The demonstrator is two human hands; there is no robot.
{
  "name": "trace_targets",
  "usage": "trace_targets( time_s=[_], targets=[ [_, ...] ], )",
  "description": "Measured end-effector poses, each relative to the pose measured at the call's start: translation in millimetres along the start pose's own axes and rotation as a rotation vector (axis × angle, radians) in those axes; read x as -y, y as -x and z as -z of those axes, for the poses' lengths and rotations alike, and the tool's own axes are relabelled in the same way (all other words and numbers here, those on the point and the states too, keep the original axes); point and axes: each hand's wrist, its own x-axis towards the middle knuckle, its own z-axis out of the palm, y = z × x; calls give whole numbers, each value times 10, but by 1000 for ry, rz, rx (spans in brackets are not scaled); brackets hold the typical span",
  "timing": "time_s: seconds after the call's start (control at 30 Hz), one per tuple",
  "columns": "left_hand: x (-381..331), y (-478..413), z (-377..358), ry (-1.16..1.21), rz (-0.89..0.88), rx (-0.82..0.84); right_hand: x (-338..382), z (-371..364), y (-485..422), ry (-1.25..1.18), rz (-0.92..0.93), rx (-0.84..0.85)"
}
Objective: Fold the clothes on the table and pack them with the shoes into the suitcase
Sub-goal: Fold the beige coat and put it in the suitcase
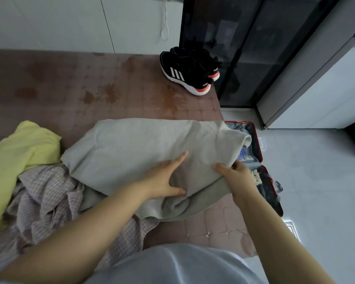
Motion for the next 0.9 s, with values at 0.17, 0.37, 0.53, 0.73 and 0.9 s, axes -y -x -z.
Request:
trace_targets(
  time_s=[0.17,0.37,0.53,0.73,0.9],
  targets=[
    [86,271,454,933,109,-90,677,-503,494,284,405,166],
    [574,923,1442,1163,169,-597,800,-1679,914,885,725,432],
    [803,1090,1684,555,314,-580,341,-2461,1011,1168,757,611],
    [937,524,1543,-79,401,-645,86,-2604,1159,1178,913,755],
    [1053,239,1638,-32,412,-682,-33,-2515,1201,909,1040,771]
  ],
)
